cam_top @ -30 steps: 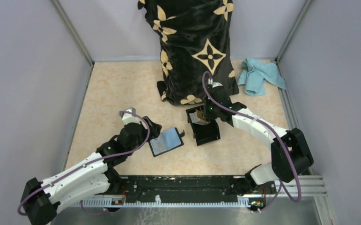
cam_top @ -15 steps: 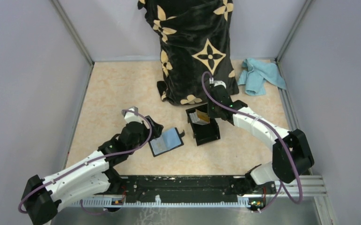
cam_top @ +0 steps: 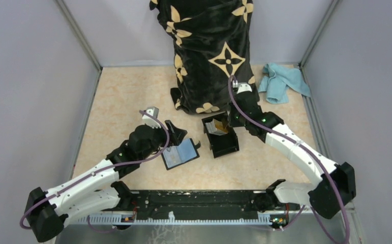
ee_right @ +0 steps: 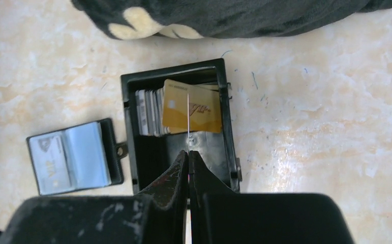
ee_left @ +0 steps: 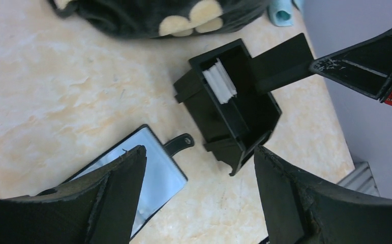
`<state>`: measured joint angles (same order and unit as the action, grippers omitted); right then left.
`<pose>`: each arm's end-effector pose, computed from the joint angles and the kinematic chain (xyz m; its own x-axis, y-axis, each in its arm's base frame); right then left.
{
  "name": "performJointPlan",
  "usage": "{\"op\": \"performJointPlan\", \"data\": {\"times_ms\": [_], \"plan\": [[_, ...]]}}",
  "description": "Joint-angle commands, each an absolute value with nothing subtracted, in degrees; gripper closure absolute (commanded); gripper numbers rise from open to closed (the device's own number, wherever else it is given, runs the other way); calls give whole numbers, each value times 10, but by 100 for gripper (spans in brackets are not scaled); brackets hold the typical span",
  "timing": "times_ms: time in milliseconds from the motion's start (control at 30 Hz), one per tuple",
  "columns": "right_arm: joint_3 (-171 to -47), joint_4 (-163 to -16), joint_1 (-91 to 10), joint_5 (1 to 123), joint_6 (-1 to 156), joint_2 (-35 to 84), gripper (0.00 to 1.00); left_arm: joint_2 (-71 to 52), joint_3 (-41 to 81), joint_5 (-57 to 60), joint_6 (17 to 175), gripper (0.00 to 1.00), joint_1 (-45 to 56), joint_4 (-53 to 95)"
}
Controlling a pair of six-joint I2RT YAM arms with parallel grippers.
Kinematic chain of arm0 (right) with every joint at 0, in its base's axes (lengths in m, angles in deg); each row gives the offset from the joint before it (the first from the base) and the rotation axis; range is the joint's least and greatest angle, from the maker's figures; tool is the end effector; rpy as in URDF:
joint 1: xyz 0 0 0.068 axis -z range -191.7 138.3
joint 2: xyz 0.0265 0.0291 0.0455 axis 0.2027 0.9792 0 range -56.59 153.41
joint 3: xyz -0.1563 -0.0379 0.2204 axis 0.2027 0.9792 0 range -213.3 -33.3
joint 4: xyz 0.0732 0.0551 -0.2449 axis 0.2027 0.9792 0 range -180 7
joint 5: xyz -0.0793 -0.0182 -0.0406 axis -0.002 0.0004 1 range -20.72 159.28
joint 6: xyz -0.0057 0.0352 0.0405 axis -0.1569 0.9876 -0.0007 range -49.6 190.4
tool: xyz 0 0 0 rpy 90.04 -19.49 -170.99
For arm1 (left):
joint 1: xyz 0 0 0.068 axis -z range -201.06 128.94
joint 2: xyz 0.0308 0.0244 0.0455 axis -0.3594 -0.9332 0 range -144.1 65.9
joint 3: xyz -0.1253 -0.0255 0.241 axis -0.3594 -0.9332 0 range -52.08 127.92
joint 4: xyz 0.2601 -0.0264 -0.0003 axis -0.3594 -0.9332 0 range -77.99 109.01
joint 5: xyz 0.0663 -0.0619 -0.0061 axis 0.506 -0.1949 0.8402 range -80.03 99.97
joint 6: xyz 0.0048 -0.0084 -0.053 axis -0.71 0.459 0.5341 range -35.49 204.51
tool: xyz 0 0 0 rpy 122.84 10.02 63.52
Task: Put the credit cards into the card holder
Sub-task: Pick up the credit card from the storage box.
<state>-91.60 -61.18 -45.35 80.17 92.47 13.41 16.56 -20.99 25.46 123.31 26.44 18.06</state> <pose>0.2241 0.1410 0.2998 -0.6606 0.0034 -0.7507 -0.1904 0.9665 0.1719 0.1432 -0.1423 0.2584 -0.5116 -0.3355 -0.7910 0.2816 0.8043 -0.5233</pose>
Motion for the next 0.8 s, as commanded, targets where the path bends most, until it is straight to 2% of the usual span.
{"op": "performJointPlan", "data": {"times_ms": [0, 367, 567, 767], "plan": [[-938, -587, -473, 779, 923, 68, 100, 159, -176, 173, 1178, 16, 267, 240], [-911, -530, -476, 562, 939, -94, 100, 141, -164, -19, 1087, 16, 267, 314], [-880, -535, -476, 479, 946, -132, 100, 95, -136, -145, 1066, 17, 266, 322], [-849, -552, -476, 428, 954, -147, 100, 67, -116, -221, 1052, 18, 266, 322]]}}
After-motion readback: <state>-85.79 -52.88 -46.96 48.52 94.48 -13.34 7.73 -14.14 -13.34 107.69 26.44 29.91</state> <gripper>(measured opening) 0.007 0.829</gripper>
